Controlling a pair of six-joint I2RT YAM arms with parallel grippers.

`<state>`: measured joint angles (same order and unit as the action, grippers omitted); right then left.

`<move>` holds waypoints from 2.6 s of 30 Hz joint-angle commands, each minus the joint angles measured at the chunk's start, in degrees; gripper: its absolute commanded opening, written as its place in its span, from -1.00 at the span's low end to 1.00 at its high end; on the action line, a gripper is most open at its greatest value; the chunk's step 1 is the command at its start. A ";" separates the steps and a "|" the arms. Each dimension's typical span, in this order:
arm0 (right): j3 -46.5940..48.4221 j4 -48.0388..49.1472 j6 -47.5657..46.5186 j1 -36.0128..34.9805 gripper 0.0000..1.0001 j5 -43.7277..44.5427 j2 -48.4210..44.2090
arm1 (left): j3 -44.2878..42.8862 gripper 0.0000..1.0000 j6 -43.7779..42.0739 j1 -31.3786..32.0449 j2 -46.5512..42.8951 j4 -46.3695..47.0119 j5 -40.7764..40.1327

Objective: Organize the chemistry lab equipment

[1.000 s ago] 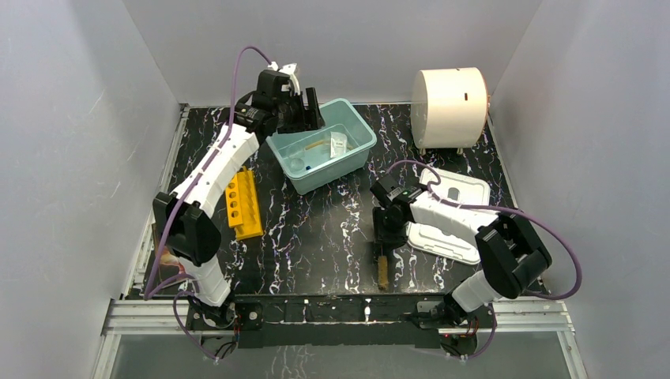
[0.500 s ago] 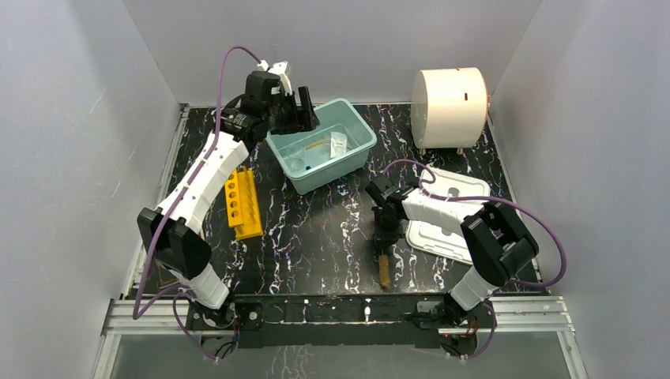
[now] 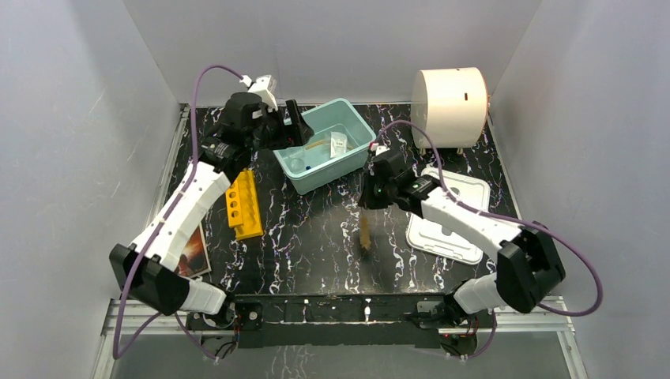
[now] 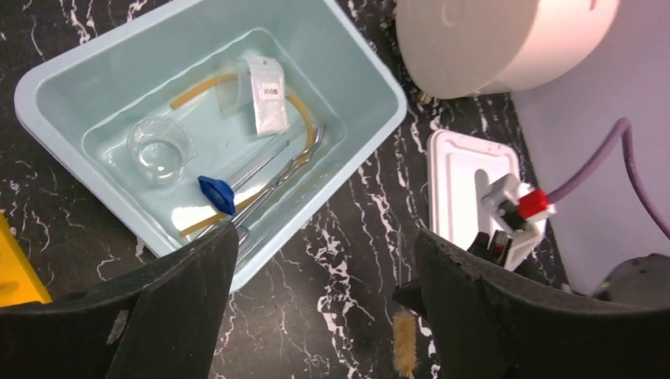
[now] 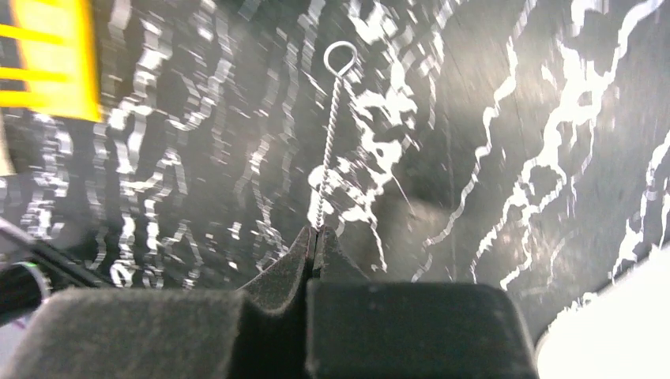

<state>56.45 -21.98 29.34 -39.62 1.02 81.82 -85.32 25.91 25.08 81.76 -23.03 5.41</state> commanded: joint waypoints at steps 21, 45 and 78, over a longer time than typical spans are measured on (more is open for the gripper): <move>31.45 13.81 23.28 5.02 -1.00 -2.39 11.80 | -2.19 0.70 -2.43 -0.12 -9.14 4.22 -20.72; 83.01 -21.97 38.54 1.47 -1.00 26.67 50.34 | 0.60 0.88 -9.79 -0.12 -15.83 0.76 -23.80; 85.45 -31.29 45.41 0.74 0.01 26.79 54.29 | 3.08 0.93 -11.37 -0.12 -14.87 1.40 -24.85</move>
<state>141.84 -57.54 77.78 -38.65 25.41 141.91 -82.83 14.98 24.97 67.81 -22.52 -18.68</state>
